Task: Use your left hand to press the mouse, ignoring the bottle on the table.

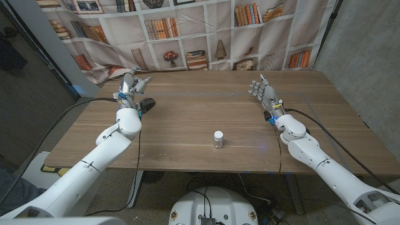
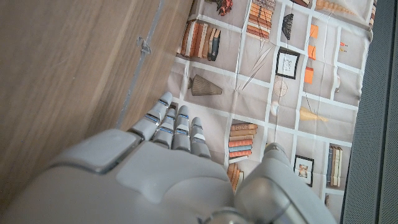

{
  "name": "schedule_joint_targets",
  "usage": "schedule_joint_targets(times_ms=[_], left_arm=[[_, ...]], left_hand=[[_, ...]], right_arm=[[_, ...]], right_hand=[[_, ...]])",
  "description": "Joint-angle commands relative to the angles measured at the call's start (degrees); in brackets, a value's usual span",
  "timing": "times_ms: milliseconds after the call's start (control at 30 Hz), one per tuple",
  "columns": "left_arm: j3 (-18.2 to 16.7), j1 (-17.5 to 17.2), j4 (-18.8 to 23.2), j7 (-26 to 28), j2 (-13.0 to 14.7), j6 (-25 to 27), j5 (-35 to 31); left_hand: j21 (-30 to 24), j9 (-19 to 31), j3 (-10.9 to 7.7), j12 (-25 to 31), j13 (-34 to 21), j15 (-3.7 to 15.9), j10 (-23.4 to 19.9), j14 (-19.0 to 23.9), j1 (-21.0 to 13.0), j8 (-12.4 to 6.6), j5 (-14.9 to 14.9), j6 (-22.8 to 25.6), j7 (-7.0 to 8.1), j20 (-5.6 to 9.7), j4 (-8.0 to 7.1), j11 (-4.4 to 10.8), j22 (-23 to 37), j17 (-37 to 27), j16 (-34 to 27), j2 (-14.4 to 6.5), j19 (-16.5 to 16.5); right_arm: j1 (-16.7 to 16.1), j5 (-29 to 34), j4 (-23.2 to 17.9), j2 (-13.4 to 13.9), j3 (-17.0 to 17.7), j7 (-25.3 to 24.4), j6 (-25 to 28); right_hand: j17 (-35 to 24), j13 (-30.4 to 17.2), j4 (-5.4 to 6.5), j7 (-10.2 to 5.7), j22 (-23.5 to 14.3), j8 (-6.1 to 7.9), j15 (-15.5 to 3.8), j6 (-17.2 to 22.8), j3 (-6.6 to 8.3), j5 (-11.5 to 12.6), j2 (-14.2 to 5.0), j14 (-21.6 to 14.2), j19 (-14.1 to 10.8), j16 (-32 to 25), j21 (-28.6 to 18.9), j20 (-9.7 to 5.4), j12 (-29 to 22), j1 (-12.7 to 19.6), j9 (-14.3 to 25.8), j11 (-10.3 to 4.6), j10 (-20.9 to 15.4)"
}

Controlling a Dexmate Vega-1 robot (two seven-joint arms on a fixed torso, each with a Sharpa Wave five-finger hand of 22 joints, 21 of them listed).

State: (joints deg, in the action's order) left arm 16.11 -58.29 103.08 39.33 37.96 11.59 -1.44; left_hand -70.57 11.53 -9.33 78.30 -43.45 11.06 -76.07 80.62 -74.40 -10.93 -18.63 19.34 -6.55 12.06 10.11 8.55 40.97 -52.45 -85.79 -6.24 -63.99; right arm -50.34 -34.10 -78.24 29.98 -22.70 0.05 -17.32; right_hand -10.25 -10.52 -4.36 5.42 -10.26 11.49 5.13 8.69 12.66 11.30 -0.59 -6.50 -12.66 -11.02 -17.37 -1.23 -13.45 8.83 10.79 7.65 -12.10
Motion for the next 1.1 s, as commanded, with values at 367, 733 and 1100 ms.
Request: schedule_joint_targets(times_ms=[367,733,1100], left_arm=[[3.76,2.97,4.56,-0.49,2.45,17.38,-6.26],[9.83,7.05,6.28,-4.62,6.51,30.31,-13.3],[16.6,12.17,7.87,-13.63,10.47,39.11,-17.42]], left_hand=[[-2.07,0.18,-7.07,2.93,-4.63,-0.35,-0.38,0.29,-3.81,-1.27,-9.23,5.37,3.44,-0.17,-1.1,-0.85,-0.51,-1.15,1.68,2.09,1.02],[-2.66,0.2,-10.23,2.95,-4.66,-0.44,-0.6,0.41,-2.44,-1.4,-12.49,8.56,4.71,-0.17,-1.55,-0.74,-2.02,-2.08,1.79,3.34,1.78],[-3.19,0.23,-13.65,2.28,-4.01,-0.44,-0.15,0.27,-0.36,-1.56,-14.75,12.61,6.55,-0.05,-1.92,-0.72,-5.12,-2.48,2.55,4.86,2.74]], right_arm=[[-0.33,-0.12,0.21,-0.25,-0.48,-0.13,0.77],[-0.33,0.12,0.37,-0.55,-1.0,-0.05,0.92],[-1.41,0.39,-2.7,0.68,-0.9,-1.05,2.43]], right_hand=[[-0.21,-0.33,-0.94,-0.15,-0.2,0.22,0.04,0.57,0.8,-0.41,-0.89,-0.96,-1.49,-0.08,0.11,-0.33,-0.19,1.77,0.1,-0.02,-0.86],[-0.19,-0.34,-1.3,-0.27,-0.21,0.29,0.05,0.87,0.93,-0.54,-0.89,-1.25,-1.86,-0.06,0.16,-0.37,-0.21,2.28,0.11,-0.1,-1.08],[-0.19,-0.34,-1.57,-0.27,-0.21,0.29,0.06,1.0,0.98,-0.66,-0.81,-1.48,-2.07,-0.05,0.24,-0.35,-0.22,2.62,0.12,-0.01,-1.28]])
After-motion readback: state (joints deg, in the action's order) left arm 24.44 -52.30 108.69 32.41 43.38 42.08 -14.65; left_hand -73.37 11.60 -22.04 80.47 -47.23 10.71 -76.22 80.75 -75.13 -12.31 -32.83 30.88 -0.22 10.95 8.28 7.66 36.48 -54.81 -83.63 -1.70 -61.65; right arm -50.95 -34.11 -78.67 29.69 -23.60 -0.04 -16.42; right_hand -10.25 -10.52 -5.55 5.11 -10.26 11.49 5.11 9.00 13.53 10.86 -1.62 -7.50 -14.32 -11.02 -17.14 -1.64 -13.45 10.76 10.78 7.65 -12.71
